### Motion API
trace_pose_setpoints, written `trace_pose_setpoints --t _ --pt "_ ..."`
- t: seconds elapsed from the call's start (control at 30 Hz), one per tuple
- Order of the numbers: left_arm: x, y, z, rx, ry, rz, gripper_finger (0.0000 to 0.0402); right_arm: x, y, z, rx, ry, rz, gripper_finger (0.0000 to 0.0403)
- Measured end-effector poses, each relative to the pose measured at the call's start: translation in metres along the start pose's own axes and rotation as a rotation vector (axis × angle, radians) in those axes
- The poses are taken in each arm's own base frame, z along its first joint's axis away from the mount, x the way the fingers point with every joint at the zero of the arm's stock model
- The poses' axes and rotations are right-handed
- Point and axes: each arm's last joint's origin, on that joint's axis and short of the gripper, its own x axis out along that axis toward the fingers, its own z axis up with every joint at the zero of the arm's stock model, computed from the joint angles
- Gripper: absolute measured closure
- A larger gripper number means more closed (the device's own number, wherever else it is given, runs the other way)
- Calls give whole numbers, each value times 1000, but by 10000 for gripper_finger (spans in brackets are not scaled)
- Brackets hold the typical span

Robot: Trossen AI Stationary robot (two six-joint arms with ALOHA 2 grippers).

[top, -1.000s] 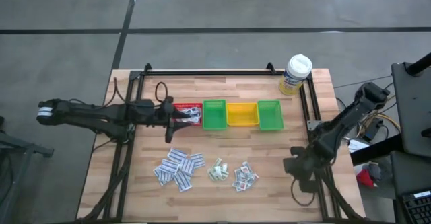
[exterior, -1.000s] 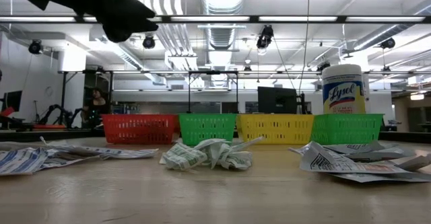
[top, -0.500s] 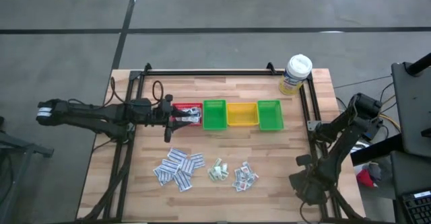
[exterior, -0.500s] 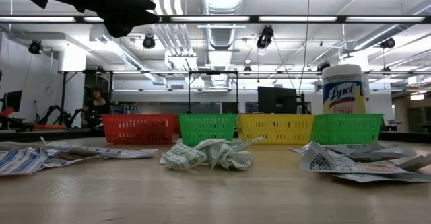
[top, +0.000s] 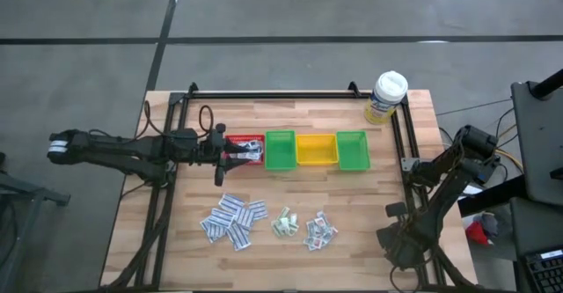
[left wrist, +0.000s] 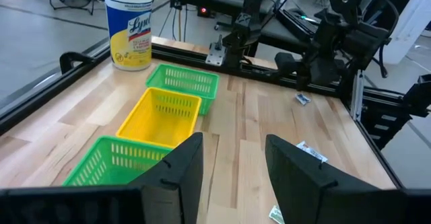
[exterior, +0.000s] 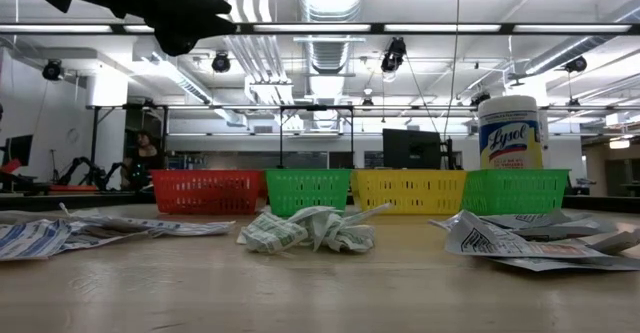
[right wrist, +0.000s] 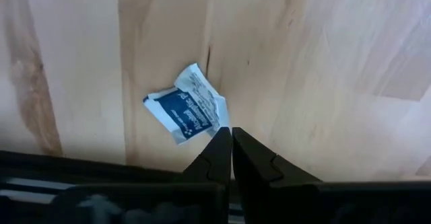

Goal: Pick & Place First Aid Supplies
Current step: Put the alcohol pad into the red basket

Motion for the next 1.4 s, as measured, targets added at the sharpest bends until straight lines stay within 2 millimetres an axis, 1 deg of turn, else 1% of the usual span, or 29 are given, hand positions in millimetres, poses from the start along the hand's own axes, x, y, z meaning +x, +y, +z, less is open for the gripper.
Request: trace_pose_setpoints --t 0.2,0.5,0.6,0.7,0.97,1.13,1.27,1.4 --pt "0 0 0 -2 0 0 248 0 2 2 7 -18 21 384" --pt "0 0 0 -5 0 0 248 1 3 2 24 -37 24 313" --pt "0 0 0 -5 1 -1 248 2 1 2 37 -56 -1 299" --pt "0 0 0 -5 1 0 248 5 -1 2 50 -55 -14 297" --pt "0 0 0 -5 1 -1 248 9 -3 0 74 -41 -12 312" --pt "0 0 0 -5 1 -1 248 10 0 -1 81 -35 17 305" --pt "0 0 0 -5 2 -1 248 16 2 -3 102 -29 7 299" --pt "0 0 0 -5 2 0 248 26 0 -2 121 -4 -35 300"
